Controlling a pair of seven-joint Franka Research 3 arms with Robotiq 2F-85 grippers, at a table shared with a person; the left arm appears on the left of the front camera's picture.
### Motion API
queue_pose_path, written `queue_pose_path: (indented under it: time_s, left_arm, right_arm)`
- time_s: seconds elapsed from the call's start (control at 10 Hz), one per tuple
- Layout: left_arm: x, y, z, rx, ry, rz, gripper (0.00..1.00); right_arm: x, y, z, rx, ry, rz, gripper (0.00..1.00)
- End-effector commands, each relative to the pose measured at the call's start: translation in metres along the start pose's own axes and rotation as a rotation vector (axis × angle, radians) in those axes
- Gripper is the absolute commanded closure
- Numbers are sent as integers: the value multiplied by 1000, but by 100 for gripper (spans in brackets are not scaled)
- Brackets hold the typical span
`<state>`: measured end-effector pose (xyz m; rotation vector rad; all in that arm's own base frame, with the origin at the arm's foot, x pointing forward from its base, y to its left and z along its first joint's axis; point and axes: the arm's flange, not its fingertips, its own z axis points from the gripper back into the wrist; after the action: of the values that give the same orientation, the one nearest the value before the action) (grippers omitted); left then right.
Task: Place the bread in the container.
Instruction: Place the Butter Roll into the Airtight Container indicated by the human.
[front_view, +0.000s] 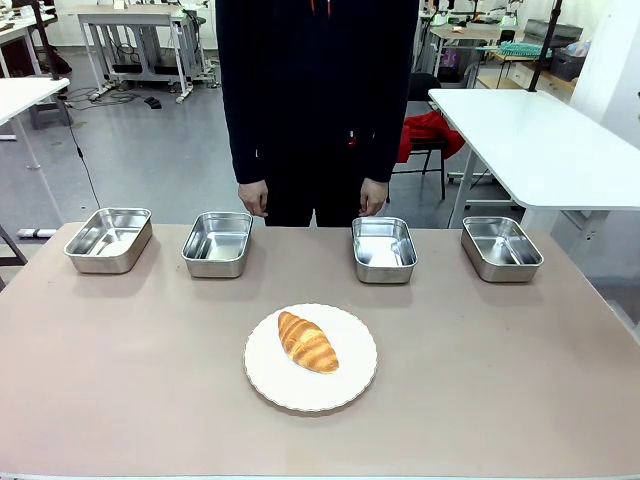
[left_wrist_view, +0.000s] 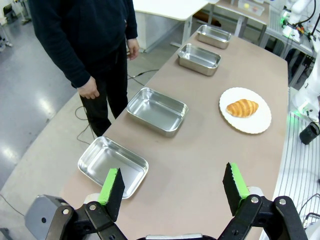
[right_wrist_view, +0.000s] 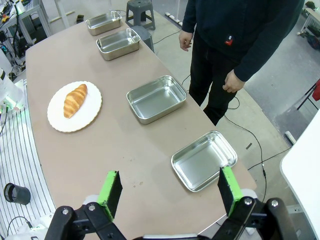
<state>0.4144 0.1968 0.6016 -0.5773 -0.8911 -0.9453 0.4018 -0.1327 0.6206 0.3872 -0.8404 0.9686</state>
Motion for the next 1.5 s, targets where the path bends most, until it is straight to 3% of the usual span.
queue_pose_path:
  time_s: [0.0,1.4]
  left_arm:
    - [0,-1,-1,2,-1,-11,0]
    - [0,-1,-1,2,-1,-11,0]
  right_arm:
    - [2,1,0,-1,-2,7,0]
    - [2,1,0,-1,-2,7,0]
